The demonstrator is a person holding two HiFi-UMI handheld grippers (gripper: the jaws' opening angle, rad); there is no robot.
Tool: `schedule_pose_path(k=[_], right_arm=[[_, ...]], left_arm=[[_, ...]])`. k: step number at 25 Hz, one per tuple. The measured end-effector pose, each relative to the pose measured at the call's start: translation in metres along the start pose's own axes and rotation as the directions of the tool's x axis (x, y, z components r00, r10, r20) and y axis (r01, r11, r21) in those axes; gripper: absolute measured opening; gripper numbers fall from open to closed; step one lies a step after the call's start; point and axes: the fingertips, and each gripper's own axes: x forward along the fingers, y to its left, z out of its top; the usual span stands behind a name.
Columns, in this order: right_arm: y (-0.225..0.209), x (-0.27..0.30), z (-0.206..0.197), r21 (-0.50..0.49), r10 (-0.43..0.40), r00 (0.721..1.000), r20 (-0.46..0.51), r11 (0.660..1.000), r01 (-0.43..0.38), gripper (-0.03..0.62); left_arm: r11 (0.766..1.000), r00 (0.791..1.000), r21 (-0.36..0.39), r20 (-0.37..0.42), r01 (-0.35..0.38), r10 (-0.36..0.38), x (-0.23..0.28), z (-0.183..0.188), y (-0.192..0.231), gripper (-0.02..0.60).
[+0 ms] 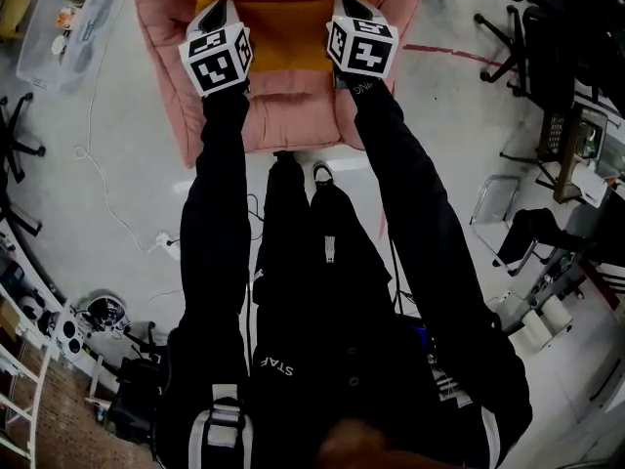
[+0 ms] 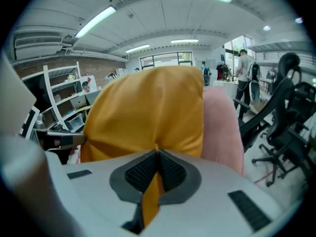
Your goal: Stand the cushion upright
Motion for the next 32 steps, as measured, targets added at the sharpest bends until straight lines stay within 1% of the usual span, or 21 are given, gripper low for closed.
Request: schedule_pose_path(k=[2, 4, 5, 7, 8, 9, 10, 13, 15, 16, 17, 19, 22, 24, 26, 28, 32], right_arm=[[-0.004, 0.014, -0.021, 0.020, 0.003, 0.998, -0.056, 1.000, -0.001, 0.018], [-0.010, 0.019, -0.035, 0.033, 0.002, 0.996, -0.090, 0.999, 0.001, 0.018], [-0.011, 0.020, -0.039, 0.038, 0.002, 0.995, -0.104, 0.999, 0.002, 0.018], [-0.012, 0.015, -0.042, 0.053, 0.010, 0.993, -0.116, 0.999, -0.004, 0.045], [-0.010, 0.009, -0.041, 0.062, 0.019, 0.994, -0.108, 0.998, -0.012, 0.051], [-0.009, 0.001, -0.039, 0.069, 0.028, 0.995, -0.093, 0.997, -0.022, 0.068], [-0.007, -0.009, -0.037, 0.073, 0.038, 0.996, -0.076, 0.997, -0.032, 0.094], [0.000, -0.050, -0.030, 0.076, 0.067, 0.998, -0.022, 0.995, -0.065, 0.094], [0.010, -0.082, -0.026, 0.072, 0.102, 0.995, 0.014, 0.992, -0.103, 0.084], [0.016, -0.099, -0.025, 0.068, 0.126, 0.992, 0.032, 0.990, -0.128, 0.060], [0.022, -0.118, -0.025, 0.062, 0.151, 0.987, 0.049, 0.986, -0.154, 0.049], [0.033, -0.159, -0.025, 0.051, 0.190, 0.979, 0.079, 0.980, -0.194, 0.032], [0.045, -0.226, -0.024, 0.020, 0.217, 0.968, 0.126, 0.975, -0.221, 0.014], [0.053, -0.272, -0.018, -0.015, 0.233, 0.961, 0.151, 0.972, -0.233, 0.014], [0.061, -0.316, -0.007, -0.063, 0.251, 0.951, 0.180, 0.968, -0.244, 0.014], [0.067, -0.358, 0.006, -0.113, 0.274, 0.937, 0.215, 0.960, -0.255, 0.014], [0.071, -0.434, 0.028, -0.169, 0.322, 0.900, 0.294, 0.944, -0.282, 0.014]], left_arm=[[1.000, 0.998, -0.010, -0.056, 0.003, -0.003, 0.010, -0.021, 0.005, 0.008], [1.000, 0.996, -0.008, -0.092, 0.016, -0.016, 0.012, -0.037, 0.003, 0.011], [1.000, 0.993, -0.001, -0.112, 0.025, -0.025, 0.012, -0.044, 0.002, 0.025], [0.999, 0.986, 0.006, -0.160, 0.052, -0.050, 0.010, -0.057, 0.001, 0.061], [0.998, 0.983, 0.004, -0.176, 0.060, -0.058, 0.005, -0.062, 0.000, 0.099], [0.998, 0.982, -0.002, -0.179, 0.058, -0.057, -0.002, -0.064, 0.000, 0.114], [0.999, 0.984, -0.010, -0.169, 0.049, -0.050, -0.012, -0.064, 0.000, 0.114], [0.999, 0.993, -0.045, -0.110, 0.028, -0.033, -0.050, -0.056, -0.009, 0.113], [0.998, 0.997, -0.054, -0.064, 0.034, -0.037, -0.082, -0.047, -0.022, 0.107], [0.998, 0.998, -0.057, -0.039, 0.041, -0.043, -0.100, -0.043, -0.030, 0.053], [0.997, 0.999, -0.062, -0.013, 0.049, -0.050, -0.118, -0.038, -0.039, 0.006], [0.995, 0.998, -0.075, 0.033, 0.064, -0.061, -0.157, -0.031, -0.057, 0.003], [0.994, 0.996, -0.093, 0.070, 0.052, -0.046, -0.218, -0.025, -0.083, 0.002], [0.992, 0.995, -0.112, 0.092, 0.057, -0.047, -0.260, -0.020, -0.104, 0.002], [0.992, 0.989, -0.099, 0.130, 0.078, -0.065, -0.300, -0.009, -0.130, 0.000], [0.994, 0.982, -0.058, 0.170, 0.094, -0.083, -0.336, 0.004, -0.157, 0.000], [0.993, 0.966, -0.029, 0.234, 0.118, -0.108, -0.401, 0.018, -0.205, 0.000]])
